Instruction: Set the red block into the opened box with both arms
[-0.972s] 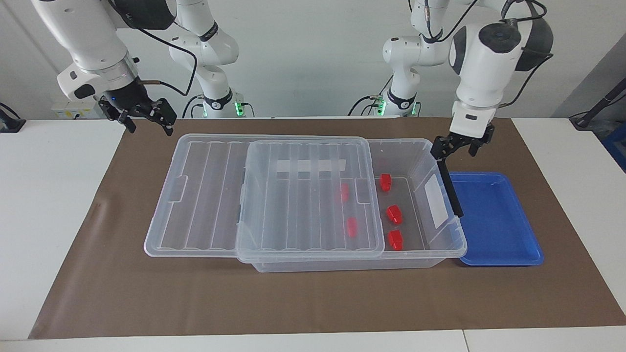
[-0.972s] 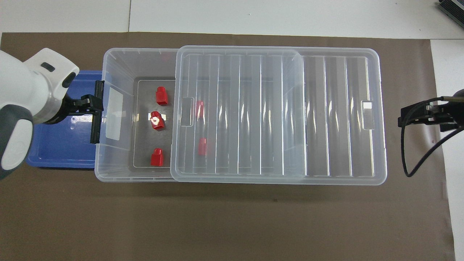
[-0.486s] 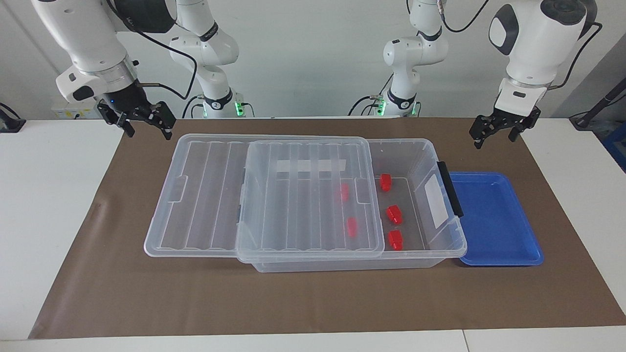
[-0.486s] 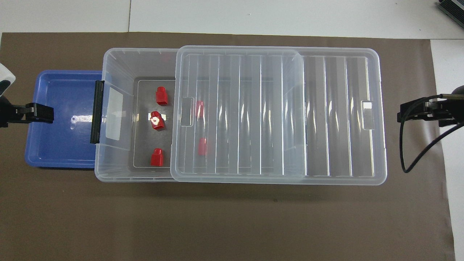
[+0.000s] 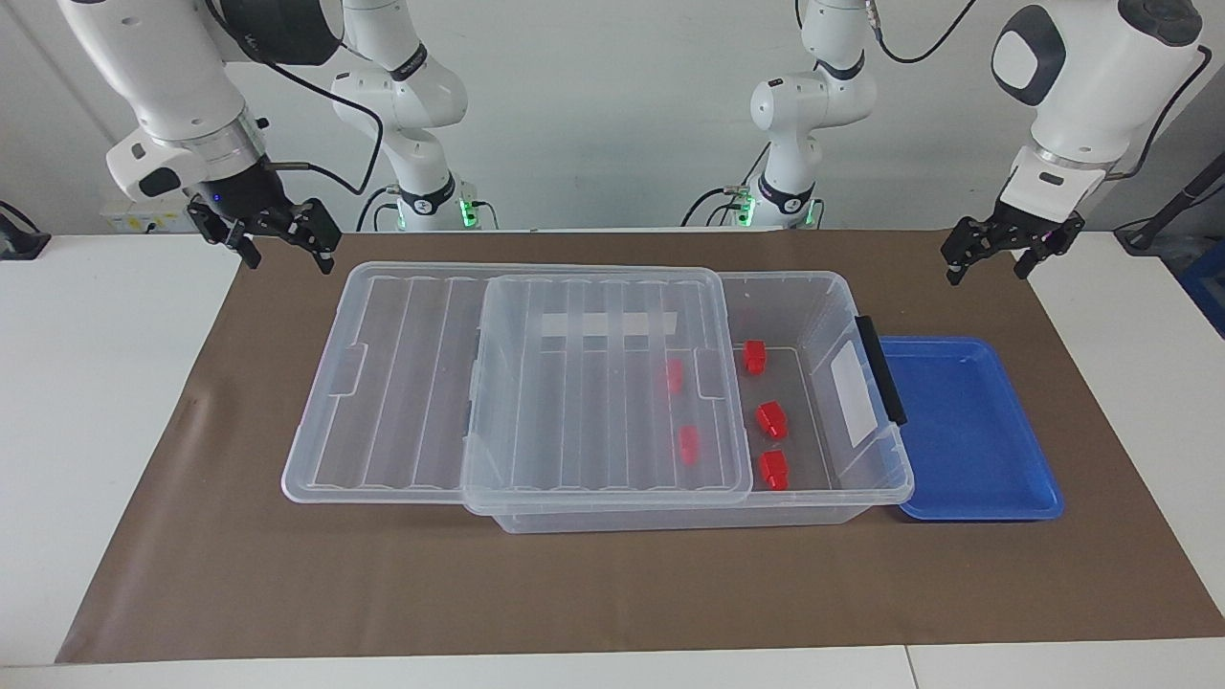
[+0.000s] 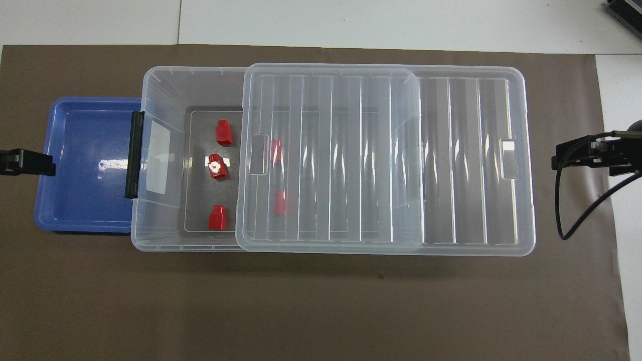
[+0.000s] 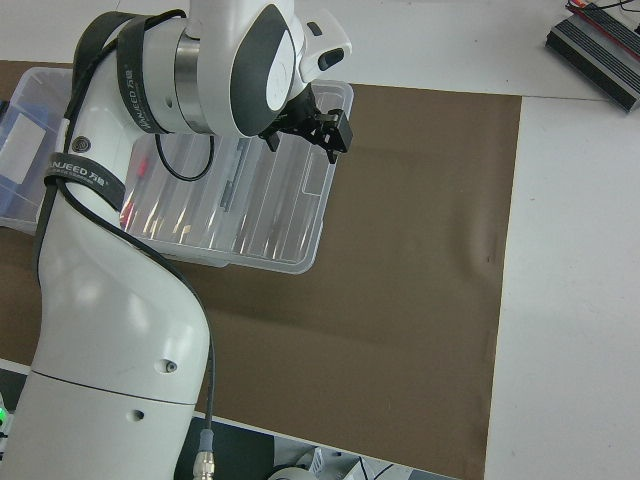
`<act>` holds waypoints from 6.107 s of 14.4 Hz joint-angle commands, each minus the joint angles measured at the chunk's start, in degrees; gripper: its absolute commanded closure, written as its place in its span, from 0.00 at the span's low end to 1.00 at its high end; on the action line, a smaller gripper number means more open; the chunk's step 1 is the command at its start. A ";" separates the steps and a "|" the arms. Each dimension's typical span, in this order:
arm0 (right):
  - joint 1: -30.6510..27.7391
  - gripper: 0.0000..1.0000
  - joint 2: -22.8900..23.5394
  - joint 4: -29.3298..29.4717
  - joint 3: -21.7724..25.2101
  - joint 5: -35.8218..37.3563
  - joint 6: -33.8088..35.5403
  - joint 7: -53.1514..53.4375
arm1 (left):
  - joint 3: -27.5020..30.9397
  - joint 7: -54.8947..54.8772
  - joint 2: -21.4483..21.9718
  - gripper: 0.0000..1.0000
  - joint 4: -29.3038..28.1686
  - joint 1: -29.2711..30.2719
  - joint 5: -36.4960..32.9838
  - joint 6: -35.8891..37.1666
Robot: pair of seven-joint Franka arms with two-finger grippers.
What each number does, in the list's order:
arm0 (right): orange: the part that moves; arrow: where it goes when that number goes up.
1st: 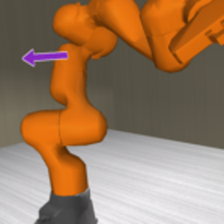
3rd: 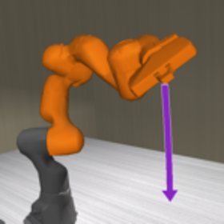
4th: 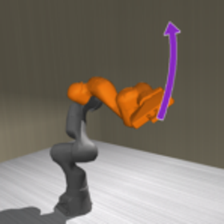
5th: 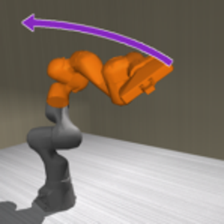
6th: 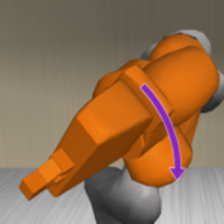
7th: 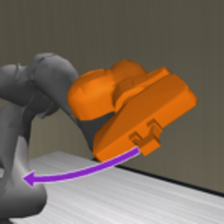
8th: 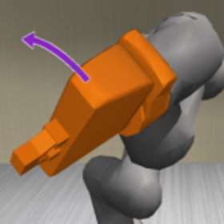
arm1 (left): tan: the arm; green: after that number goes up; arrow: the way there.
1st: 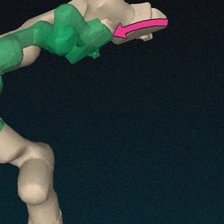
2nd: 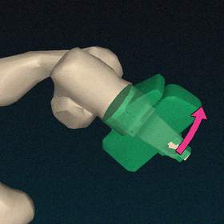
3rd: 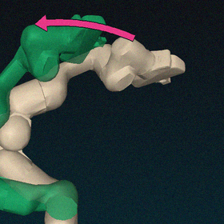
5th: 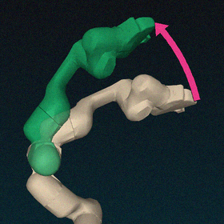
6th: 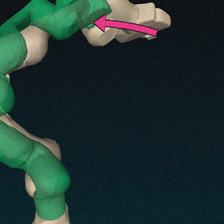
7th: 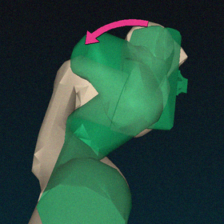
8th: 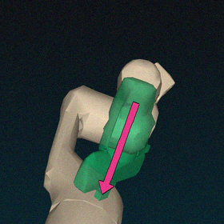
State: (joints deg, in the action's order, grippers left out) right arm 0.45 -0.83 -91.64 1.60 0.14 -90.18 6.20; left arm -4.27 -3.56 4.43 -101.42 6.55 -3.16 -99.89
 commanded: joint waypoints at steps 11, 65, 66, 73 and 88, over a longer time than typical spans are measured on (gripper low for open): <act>-2.65 0.77 -2.33 -4.42 -0.02 -0.66 -4.20 -7.59 | -1.44 -0.75 0.32 0.00 3.23 -0.49 0.96 2.68; 10.27 1.00 10.76 -10.14 -0.72 -9.71 -29.71 -7.34 | 6.30 -1.01 0.06 0.00 4.74 -7.87 2.46 5.15; 10.36 1.00 10.76 -10.14 -0.72 -9.72 -29.62 -7.34 | 6.30 -0.92 0.06 0.00 4.74 -7.87 2.54 5.15; 10.36 1.00 10.50 -10.67 -0.81 -9.80 -29.26 -7.51 | 6.30 -0.48 0.06 0.00 4.74 -7.96 3.77 5.24; 9.75 0.01 9.63 -10.85 -0.63 -9.29 -26.55 -7.16 | 6.03 -0.31 0.14 0.00 4.47 -8.40 3.77 5.24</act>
State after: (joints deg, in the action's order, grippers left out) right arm 10.86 10.34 -101.75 0.81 -9.78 -118.76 -1.85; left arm 1.27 -3.76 4.46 -97.06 -1.24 -0.29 -95.03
